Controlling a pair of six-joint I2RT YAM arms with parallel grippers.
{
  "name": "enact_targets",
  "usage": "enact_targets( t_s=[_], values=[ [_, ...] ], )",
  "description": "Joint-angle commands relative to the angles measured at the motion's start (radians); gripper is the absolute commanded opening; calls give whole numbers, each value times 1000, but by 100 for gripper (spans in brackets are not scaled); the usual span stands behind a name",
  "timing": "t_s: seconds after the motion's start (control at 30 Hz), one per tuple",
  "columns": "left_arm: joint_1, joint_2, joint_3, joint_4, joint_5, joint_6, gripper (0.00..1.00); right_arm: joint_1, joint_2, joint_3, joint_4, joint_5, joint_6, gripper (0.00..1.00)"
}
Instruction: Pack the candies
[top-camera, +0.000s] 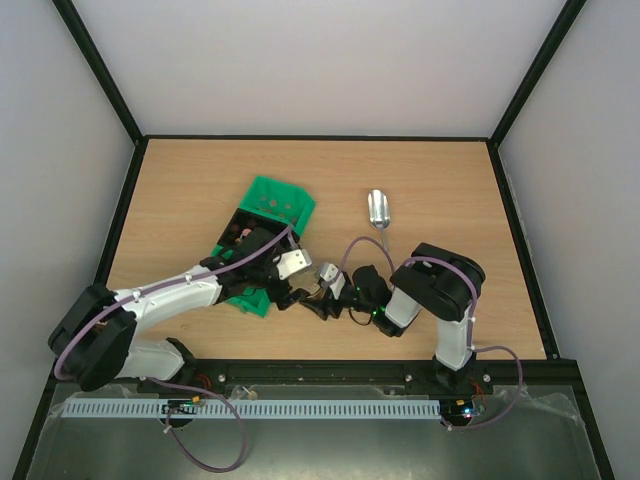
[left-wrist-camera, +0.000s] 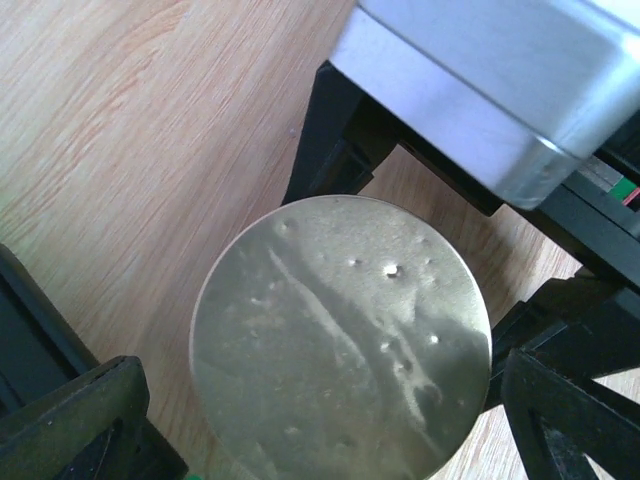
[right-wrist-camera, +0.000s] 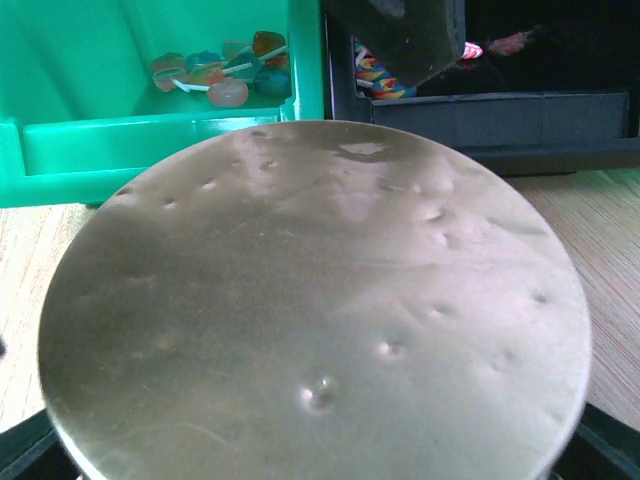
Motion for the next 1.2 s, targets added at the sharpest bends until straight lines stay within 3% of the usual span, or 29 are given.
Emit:
enact_targets(
  t_s=[0.0,0.37,0.53,0.77,1.03,1.17],
  values=[
    [-32,34,-18,59,-47,-81,99,5,3,2,30,36,24,40],
    [-54,117,20,98,-101,-137,99,5,6,7,29,44,32,39],
    [-52,124,21,76,-58,-79,90,5,5,4,31,19,18,38],
    [20,124,16,7,-6,100,86,5,-5,-35,62,-82,-35,36],
    [107,156,91,-149,166,530,87,5,-12,-66,81,-168,-51,34],
    [136,188,138,-128,122,535,93,5,-12,-66,79,-149,-46,33]
  ],
)
